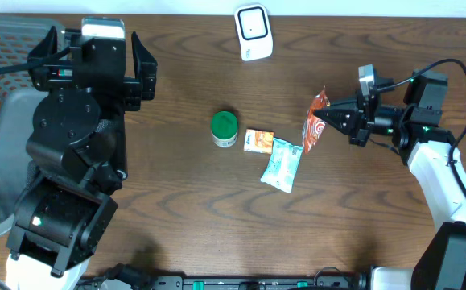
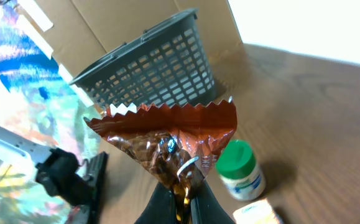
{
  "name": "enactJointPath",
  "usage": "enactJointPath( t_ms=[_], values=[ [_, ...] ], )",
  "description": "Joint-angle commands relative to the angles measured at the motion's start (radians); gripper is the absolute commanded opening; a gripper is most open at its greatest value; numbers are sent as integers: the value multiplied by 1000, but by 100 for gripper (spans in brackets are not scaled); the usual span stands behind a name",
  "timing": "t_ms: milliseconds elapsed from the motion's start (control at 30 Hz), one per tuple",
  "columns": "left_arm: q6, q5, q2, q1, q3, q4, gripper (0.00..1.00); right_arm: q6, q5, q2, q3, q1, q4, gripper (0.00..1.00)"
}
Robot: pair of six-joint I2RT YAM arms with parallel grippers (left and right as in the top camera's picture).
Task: Scan the item barcode
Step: 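Lift the chocolate bar upright with the right gripper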
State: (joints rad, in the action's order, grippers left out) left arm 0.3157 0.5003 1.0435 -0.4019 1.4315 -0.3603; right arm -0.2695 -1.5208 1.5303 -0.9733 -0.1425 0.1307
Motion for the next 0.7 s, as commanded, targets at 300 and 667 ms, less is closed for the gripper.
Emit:
enactJointPath(
  t_ms=[300, 667],
  values=[
    [13, 6, -6, 4, 16, 1, 100, -8, -40, 1, -11, -10, -38, 1],
    [13, 6, -6, 4, 16, 1, 100, 42, -41, 1, -11, -9, -67, 1]
  ],
)
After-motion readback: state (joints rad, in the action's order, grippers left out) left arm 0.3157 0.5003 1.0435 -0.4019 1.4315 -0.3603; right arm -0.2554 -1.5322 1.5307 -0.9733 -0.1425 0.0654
